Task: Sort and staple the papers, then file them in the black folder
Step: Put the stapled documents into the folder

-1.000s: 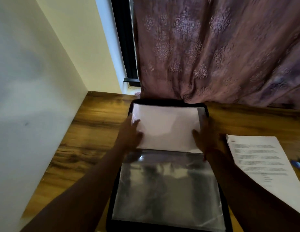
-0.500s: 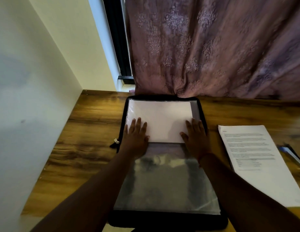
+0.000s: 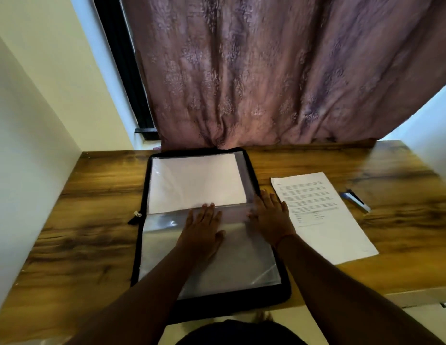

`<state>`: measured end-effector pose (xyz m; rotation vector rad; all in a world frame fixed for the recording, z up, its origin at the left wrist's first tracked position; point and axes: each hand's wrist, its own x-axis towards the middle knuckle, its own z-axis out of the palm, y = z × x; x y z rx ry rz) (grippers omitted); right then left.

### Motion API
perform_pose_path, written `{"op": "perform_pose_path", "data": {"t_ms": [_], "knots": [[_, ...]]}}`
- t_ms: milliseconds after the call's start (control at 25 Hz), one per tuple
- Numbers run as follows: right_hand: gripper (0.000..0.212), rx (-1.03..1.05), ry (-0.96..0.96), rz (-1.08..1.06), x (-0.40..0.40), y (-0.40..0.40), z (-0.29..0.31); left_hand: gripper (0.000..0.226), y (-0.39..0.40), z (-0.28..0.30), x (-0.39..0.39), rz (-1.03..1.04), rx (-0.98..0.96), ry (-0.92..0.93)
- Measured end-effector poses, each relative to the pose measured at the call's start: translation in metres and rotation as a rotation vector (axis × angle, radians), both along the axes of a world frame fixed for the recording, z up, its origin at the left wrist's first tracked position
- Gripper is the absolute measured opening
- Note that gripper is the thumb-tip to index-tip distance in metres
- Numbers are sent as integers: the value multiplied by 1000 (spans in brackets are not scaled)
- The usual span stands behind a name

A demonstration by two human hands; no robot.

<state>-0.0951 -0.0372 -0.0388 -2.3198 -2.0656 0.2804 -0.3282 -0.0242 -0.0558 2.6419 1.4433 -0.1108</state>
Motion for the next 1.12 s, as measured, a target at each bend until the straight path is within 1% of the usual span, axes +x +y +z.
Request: {"op": "perform_pose_path", "data": {"t_ms": [80,200,280,360,440,560,640,680,800,880,960,1040,1120], "knots": [[69,-16,27,-19,18,1,4,81,0,8,21,9,-21,-1],[69,-35,85,-8,45,-4,10,69,5,19,53,6,-46,-3],[68,-46,95,-11,80,-11,10,66,5,24,86,8,-58,-27],[69,-68,87,-49,125,-19,8,65,1,28,126,35,-89,-93],[70,-43,60,-120,173,-27,2,64,-6,25,171,82,-114,-169],[68,13,52,-218,230,-37,-7,55,-18,16,227,230,-169,-275],[67,26,99,-268,254,-41,-13,48,-28,13,257,377,-203,-373],[67,28,122,-278,260,-42,-14,45,-32,12,268,449,-206,-451],[60,37,173,-247,257,-42,-16,44,-43,19,288,615,-199,-804],[52,29,205,-231,250,-42,-14,44,-48,29,292,624,-212,-1007],[50,12,183,-210,247,-42,-15,39,-57,37,291,584,-317,-1155],[51,7,206,-196,248,-42,-19,38,-63,33,284,601,-407,-1198],[50,13,326,-184,252,-41,-22,44,-63,21,272,695,-394,-1129]]}}
